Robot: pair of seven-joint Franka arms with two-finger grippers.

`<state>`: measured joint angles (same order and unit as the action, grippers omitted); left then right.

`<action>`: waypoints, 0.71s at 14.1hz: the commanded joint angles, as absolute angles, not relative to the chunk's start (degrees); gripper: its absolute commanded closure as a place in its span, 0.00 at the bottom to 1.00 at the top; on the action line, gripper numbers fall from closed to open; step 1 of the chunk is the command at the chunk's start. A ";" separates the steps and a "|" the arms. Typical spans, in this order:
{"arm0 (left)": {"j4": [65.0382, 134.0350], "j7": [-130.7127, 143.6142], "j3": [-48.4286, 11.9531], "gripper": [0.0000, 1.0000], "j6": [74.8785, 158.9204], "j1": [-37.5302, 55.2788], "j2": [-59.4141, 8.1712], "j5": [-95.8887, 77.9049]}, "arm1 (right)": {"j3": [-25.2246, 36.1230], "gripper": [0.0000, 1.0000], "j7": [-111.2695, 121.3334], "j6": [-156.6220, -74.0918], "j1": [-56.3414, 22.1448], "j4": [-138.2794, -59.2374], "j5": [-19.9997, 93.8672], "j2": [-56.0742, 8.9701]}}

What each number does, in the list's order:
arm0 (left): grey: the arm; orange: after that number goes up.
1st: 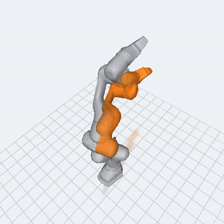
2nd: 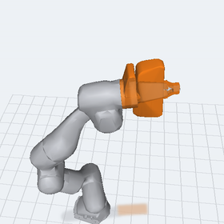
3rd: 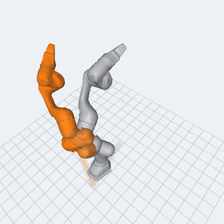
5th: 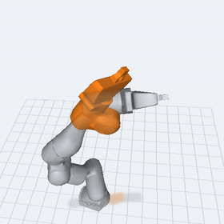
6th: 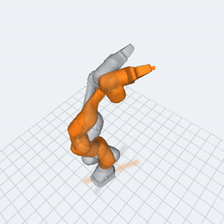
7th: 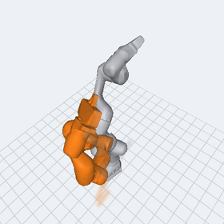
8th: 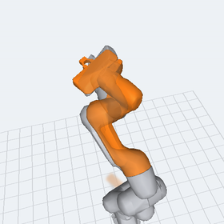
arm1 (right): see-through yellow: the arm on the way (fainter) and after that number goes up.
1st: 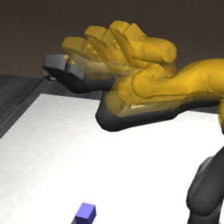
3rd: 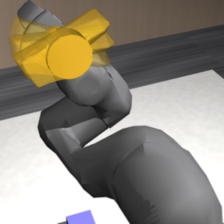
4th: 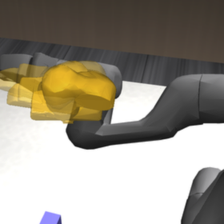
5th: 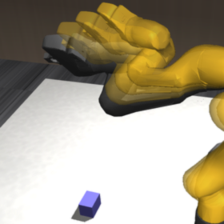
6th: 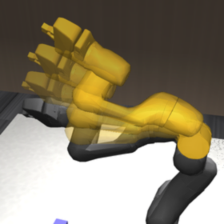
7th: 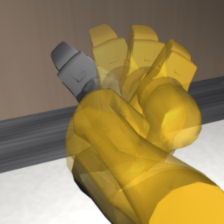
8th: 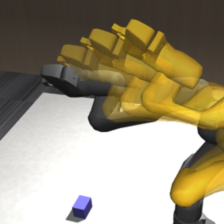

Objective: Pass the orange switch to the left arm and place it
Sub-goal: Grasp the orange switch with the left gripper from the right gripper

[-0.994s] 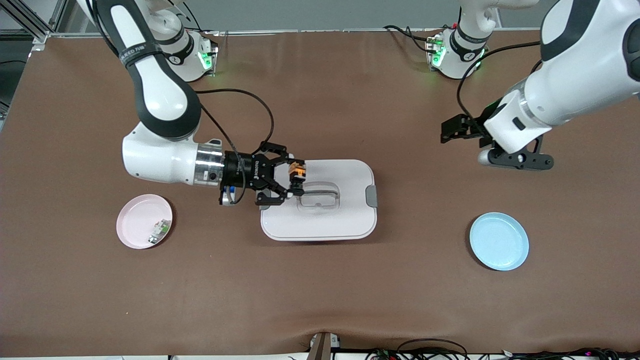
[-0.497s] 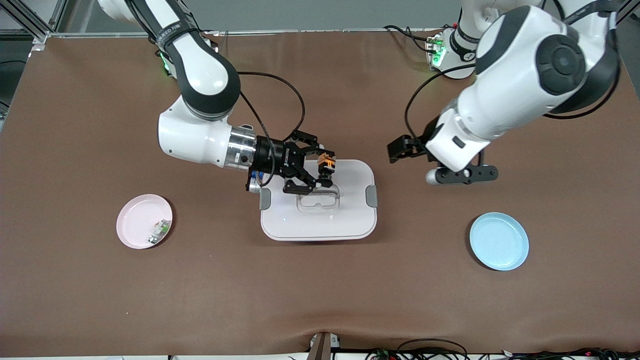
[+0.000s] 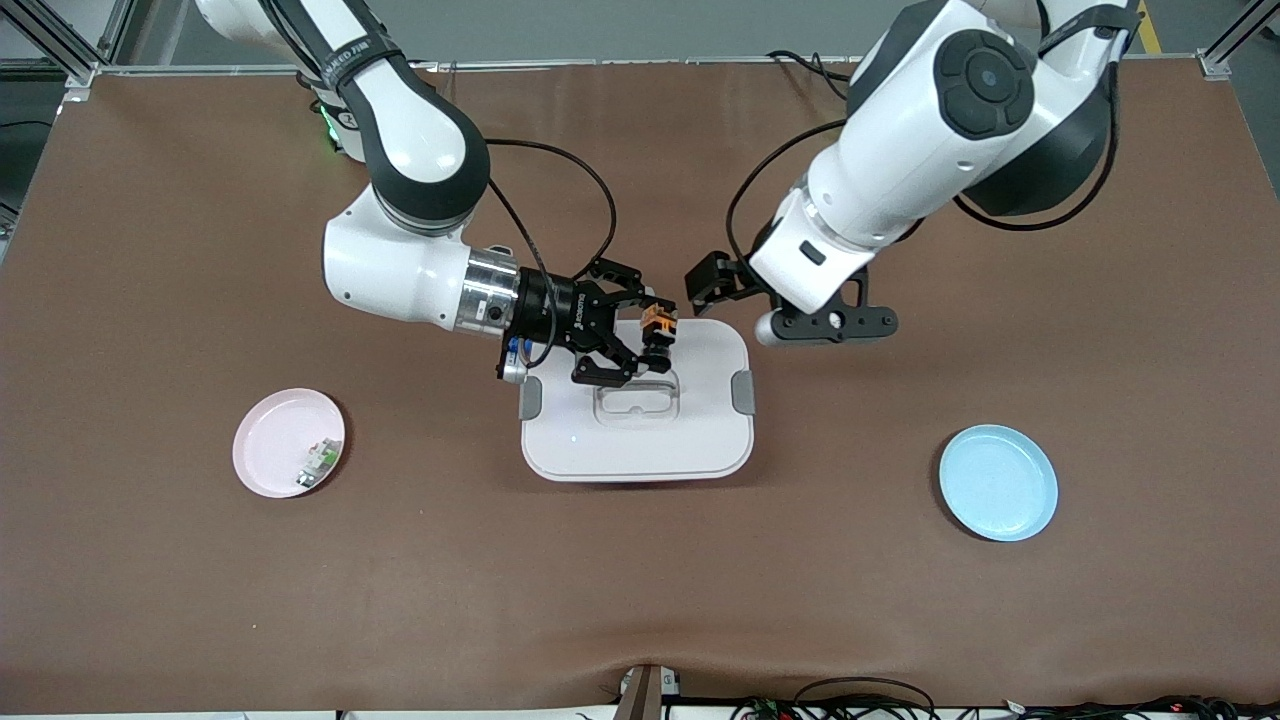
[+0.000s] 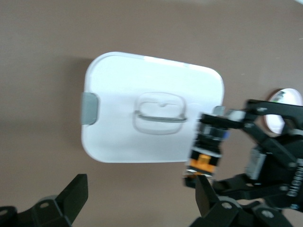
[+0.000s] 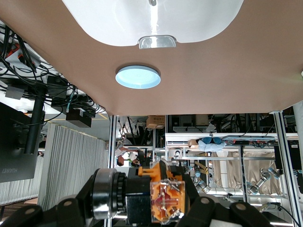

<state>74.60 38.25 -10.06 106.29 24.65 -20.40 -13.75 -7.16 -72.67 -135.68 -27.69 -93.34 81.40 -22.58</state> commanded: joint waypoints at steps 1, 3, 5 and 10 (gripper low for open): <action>72.77 37.62 -11.51 0.00 109.76 25.05 -23.02 -15.38 | -6.50 0.90 -73.21 -136.41 -28.65 -93.08 82.44 -21.97; 72.86 37.44 -11.78 0.00 110.39 25.05 -23.90 -16.96 | -6.50 0.90 -73.21 -136.41 -28.65 -92.99 82.35 -21.88; 72.86 36.83 -11.95 0.00 111.53 25.05 -24.69 -17.57 | -6.50 0.90 -73.21 -136.41 -28.65 -93.08 82.09 -21.88; 72.95 35.95 -12.48 0.00 112.67 25.48 -26.28 -18.19 | -6.50 0.89 -72.95 -136.32 -28.56 -93.08 81.91 -21.88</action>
